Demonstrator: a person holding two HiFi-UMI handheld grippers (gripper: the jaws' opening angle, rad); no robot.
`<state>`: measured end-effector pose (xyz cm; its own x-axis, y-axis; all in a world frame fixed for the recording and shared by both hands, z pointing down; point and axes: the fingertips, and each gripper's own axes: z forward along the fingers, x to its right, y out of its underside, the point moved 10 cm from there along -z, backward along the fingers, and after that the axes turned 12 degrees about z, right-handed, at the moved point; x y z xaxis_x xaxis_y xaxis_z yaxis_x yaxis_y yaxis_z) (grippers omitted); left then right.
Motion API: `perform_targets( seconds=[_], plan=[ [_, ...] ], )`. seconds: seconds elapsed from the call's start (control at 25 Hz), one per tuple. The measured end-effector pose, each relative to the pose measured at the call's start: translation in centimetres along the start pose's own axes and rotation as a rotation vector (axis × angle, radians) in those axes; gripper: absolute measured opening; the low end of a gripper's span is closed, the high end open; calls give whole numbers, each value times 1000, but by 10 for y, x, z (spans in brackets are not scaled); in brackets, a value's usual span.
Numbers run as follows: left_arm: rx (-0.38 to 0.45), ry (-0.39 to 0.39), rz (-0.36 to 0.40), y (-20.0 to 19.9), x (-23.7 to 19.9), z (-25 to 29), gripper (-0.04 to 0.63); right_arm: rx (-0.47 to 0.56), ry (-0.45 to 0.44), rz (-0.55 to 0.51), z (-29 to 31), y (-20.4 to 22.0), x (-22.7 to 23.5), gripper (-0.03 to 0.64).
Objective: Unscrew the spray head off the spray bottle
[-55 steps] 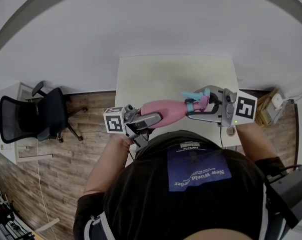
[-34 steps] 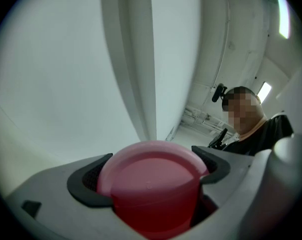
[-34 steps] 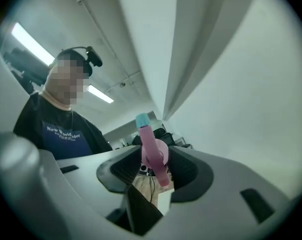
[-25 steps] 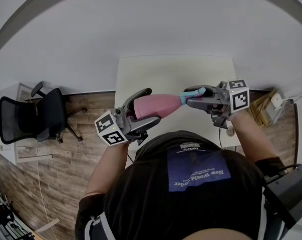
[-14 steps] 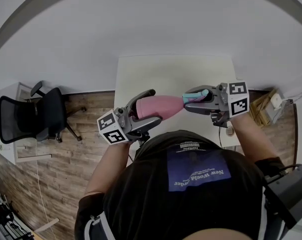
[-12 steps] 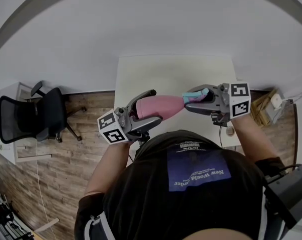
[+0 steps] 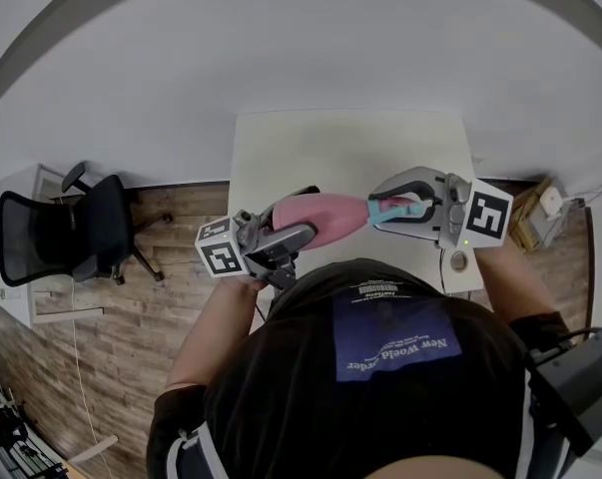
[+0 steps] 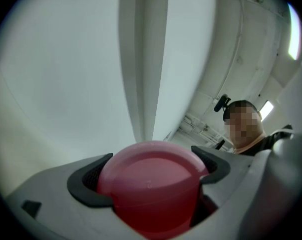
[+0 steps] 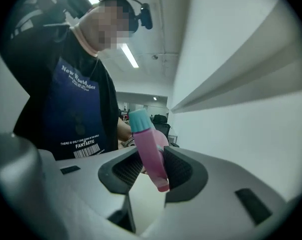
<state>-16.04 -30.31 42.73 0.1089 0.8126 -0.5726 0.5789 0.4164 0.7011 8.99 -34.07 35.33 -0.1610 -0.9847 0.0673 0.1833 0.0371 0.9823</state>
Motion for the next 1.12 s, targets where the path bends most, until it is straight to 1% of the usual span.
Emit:
perform_targets(
  seconds=[0.12,0.2,0.28,0.48,0.64,0.68,0.72,0.76,0.88,1.0,1.04,1.08,1.12],
  plan=[
    [19,11,-60,2,-4,-1,491,-55,30,-91,0,-2,-4,121],
    [41,14,-73,4,-6,-2,491,-87,48,-122,-1,-1,-6,121],
    [66,17,-74,5,-7,-4,491,-86,68,-126,-1,0,-6,121],
    [85,1,-27,3,-7,-10,491,-26,95,-16,-7,0,-1,132],
    [101,-19,21,0,-6,-16,491,47,78,89,-25,6,10,160],
    [107,-23,36,-1,-6,-17,491,66,70,140,-31,11,14,167],
    [113,-28,53,-3,-6,-19,491,86,57,213,-36,16,20,185],
    [118,-31,71,-5,-7,-21,491,112,40,301,-41,22,26,188],
    [123,-33,135,-12,-6,-25,491,233,-28,605,-55,40,44,227],
    [95,-30,224,-15,-2,-25,491,376,-135,936,-60,58,55,249],
    [82,-26,257,-16,0,-24,491,402,-172,1029,-56,62,56,258],
    [69,-21,286,-16,2,-23,491,410,-202,1100,-51,65,57,258],
    [57,-14,310,-16,4,-21,491,399,-222,1146,-46,68,58,258]
  ],
)
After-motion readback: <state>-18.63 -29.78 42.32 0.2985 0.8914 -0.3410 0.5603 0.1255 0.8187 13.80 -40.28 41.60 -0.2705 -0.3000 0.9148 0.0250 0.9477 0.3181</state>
